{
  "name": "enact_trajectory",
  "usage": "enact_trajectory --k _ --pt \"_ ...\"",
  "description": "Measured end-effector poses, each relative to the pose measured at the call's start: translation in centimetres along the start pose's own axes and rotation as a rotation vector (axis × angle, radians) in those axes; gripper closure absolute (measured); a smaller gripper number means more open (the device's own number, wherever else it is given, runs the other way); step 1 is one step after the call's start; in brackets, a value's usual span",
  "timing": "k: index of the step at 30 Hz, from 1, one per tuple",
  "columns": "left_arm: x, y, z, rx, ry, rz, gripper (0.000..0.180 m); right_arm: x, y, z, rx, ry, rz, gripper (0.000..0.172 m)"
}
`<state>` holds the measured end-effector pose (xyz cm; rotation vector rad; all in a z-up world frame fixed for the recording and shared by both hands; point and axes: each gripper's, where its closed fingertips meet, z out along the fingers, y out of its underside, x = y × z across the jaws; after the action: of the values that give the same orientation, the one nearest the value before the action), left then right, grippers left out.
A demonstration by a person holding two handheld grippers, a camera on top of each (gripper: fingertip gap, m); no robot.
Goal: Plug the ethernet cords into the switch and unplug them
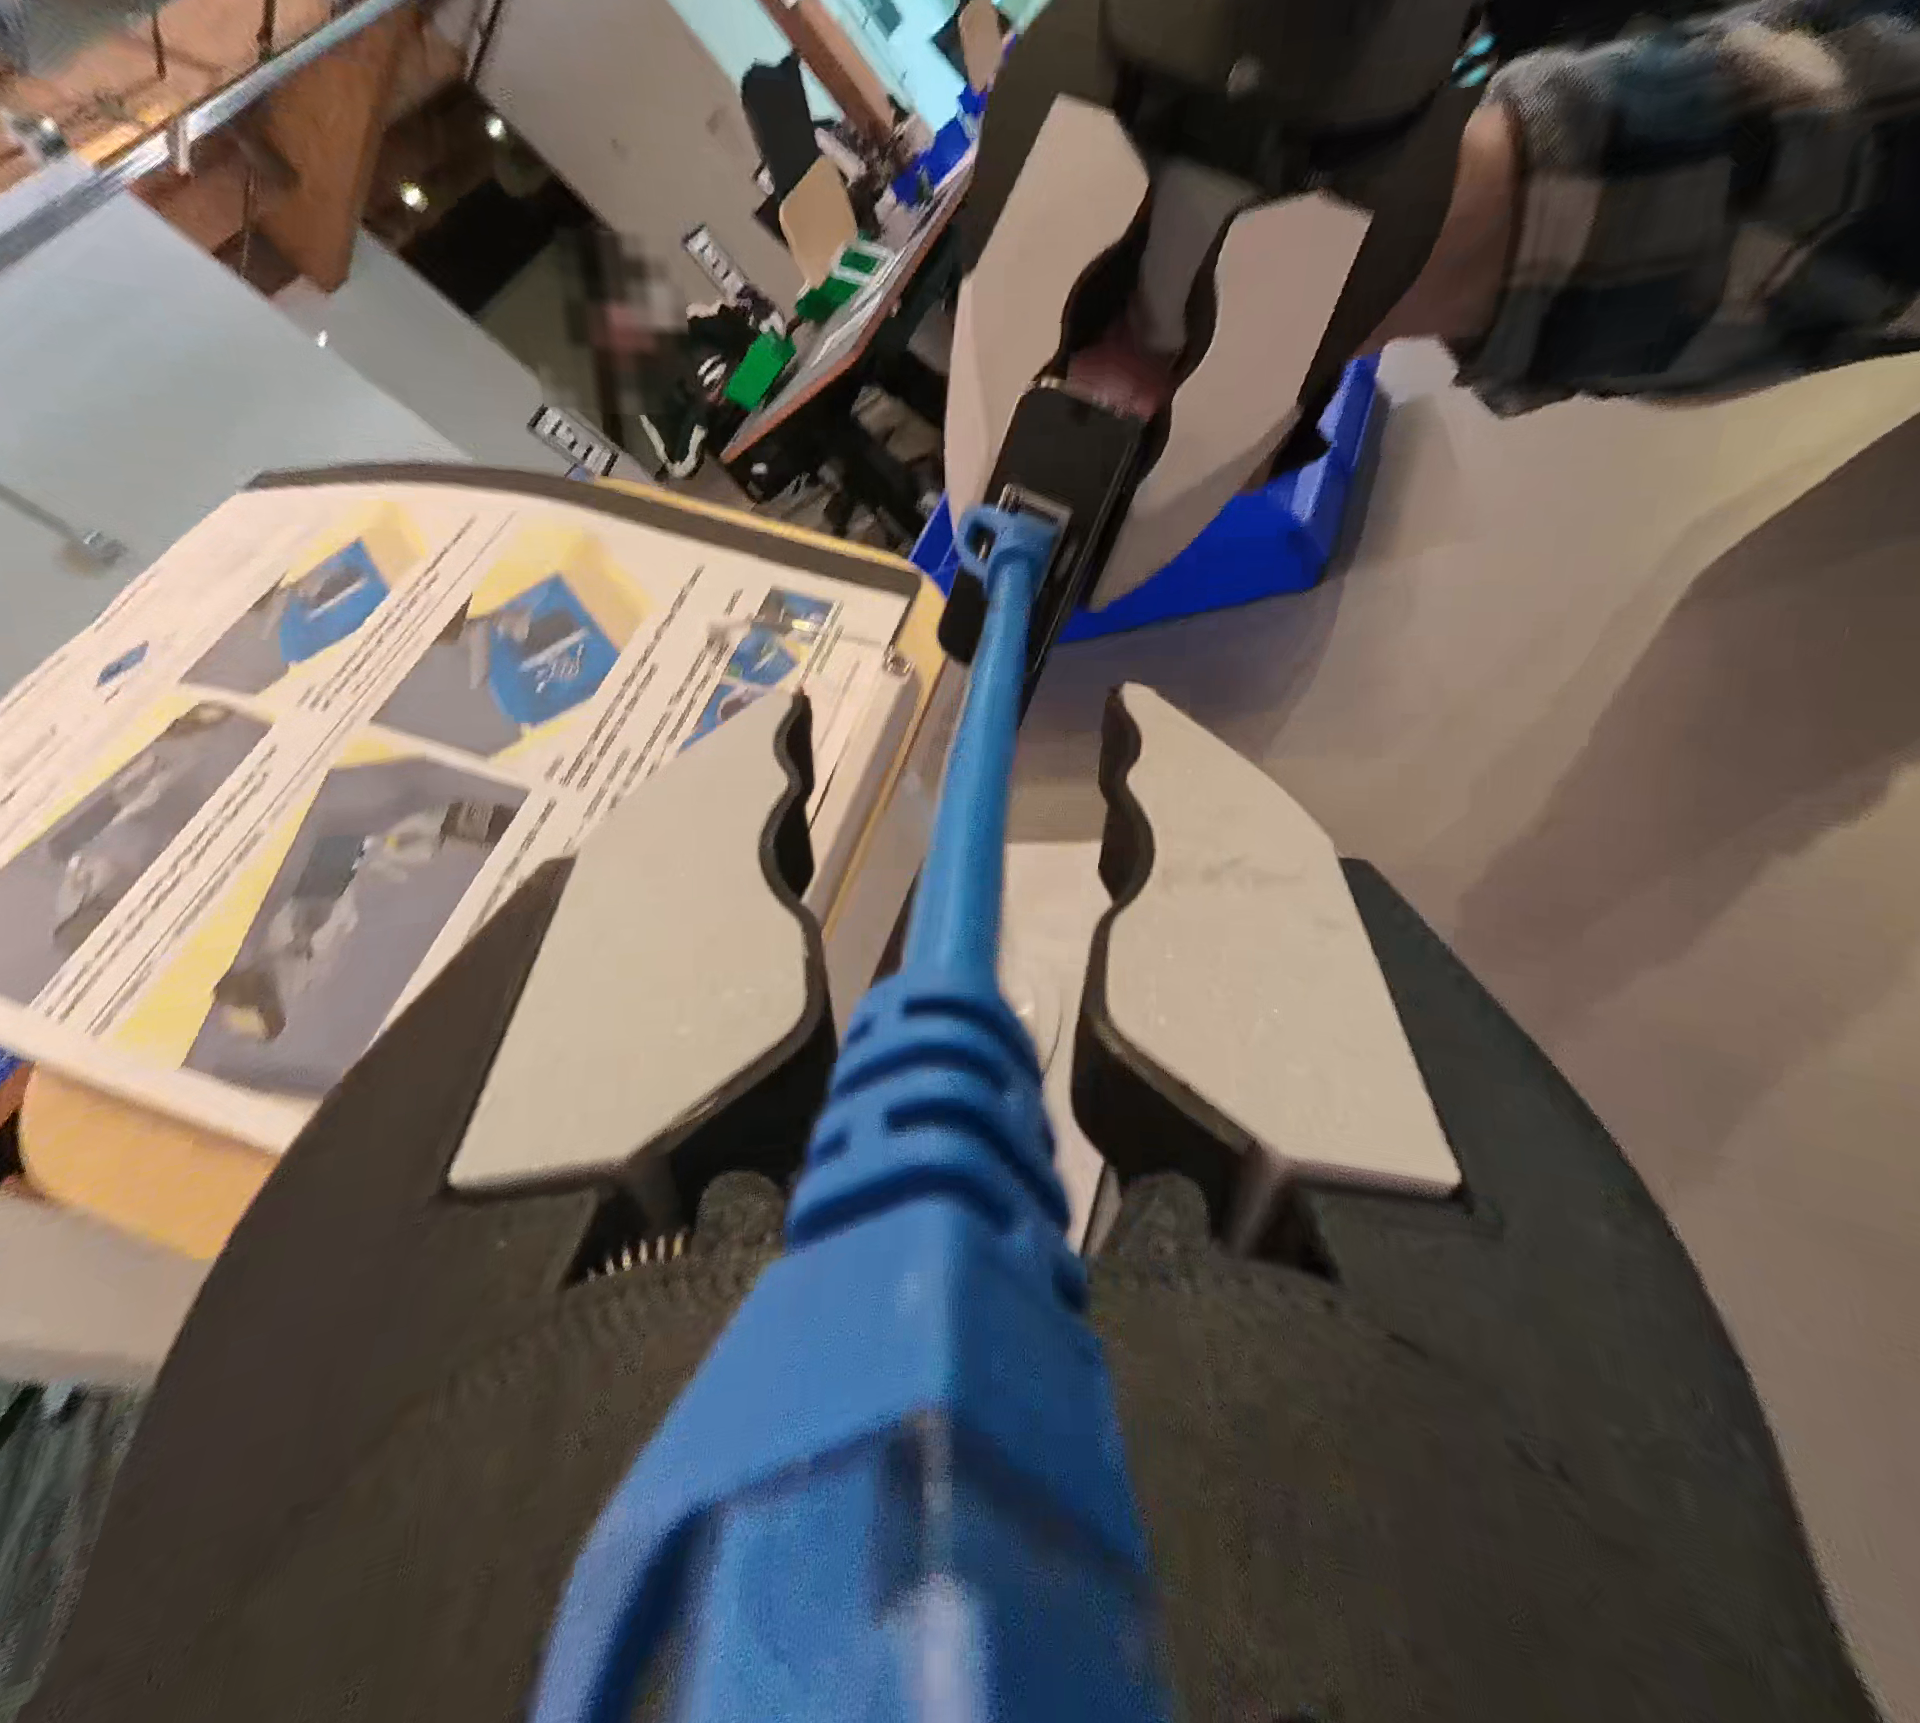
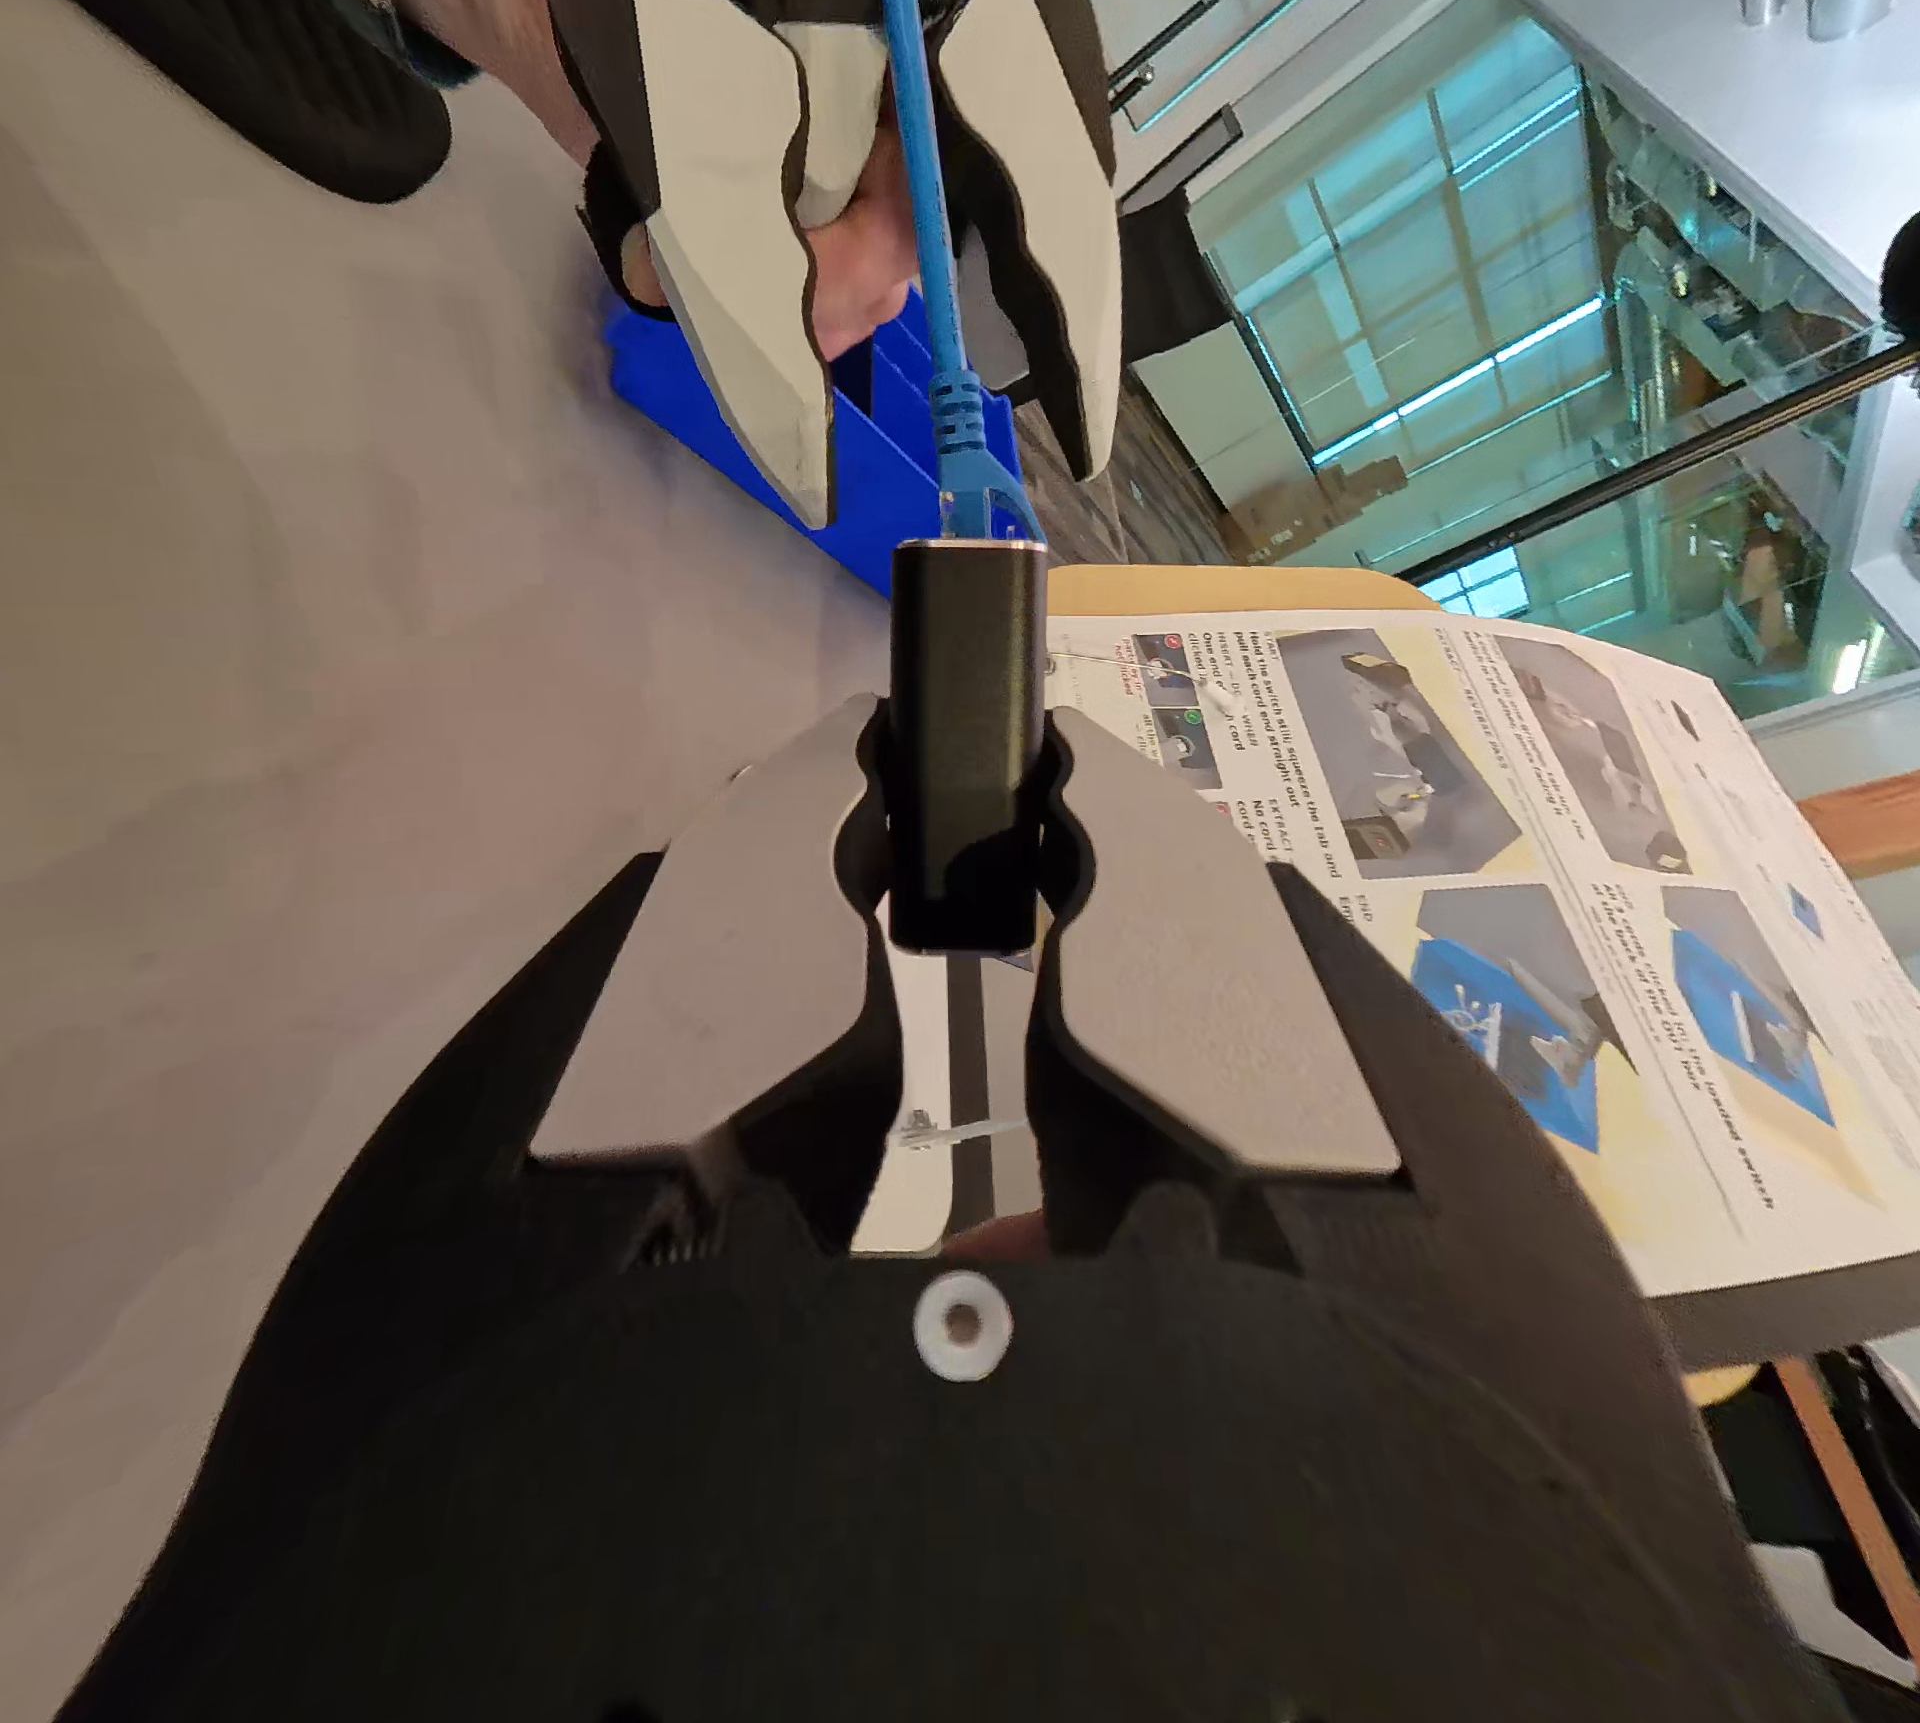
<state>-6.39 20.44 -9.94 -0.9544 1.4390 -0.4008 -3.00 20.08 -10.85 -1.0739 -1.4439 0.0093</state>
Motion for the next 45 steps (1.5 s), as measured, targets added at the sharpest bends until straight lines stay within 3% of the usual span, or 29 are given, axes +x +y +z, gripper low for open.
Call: enact_trajectory --k 5,10,13,19,25,38,45 --pt "-0.9 -1.1 -1.3 0.154 0.056 -0.138 0.128 0.9 -0.5 -1.0 0.090 -0.008 0.099 0.147" --pt "-2.7 0.5 -2.5 0.209 0.012 -0.306 0.128 2.2 -0.9 -2.3 0.186 0.004 0.192 0.147" --pt "-1.6 0.7 -1.5 0.191 0.033 -0.279 0.128 1.6 -1.8 -2.4 0.242 -0.033 0.198 0.147" --pt "1.1 -3.5 0.3 0.269 0.127 -0.198 0.130 -0.1 -2.8 -1.5 0.296 -0.125 0.219 0.147" --pt "2.4 -5.3 1.0 0.302 0.187 -0.171 0.155 -1.0 -3.4 -1.1 0.323 -0.168 0.223 0.147" --pt "1.7 -7.2 0.0 0.374 0.186 -0.237 0.156 0.0 -5.4 -1.9 0.419 -0.169 0.328 0.146" --pt "-0.3 -8.2 -1.4 0.473 0.161 -0.330 0.156 1.3 -4.7 -1.8 0.460 -0.171 0.476 0.121"
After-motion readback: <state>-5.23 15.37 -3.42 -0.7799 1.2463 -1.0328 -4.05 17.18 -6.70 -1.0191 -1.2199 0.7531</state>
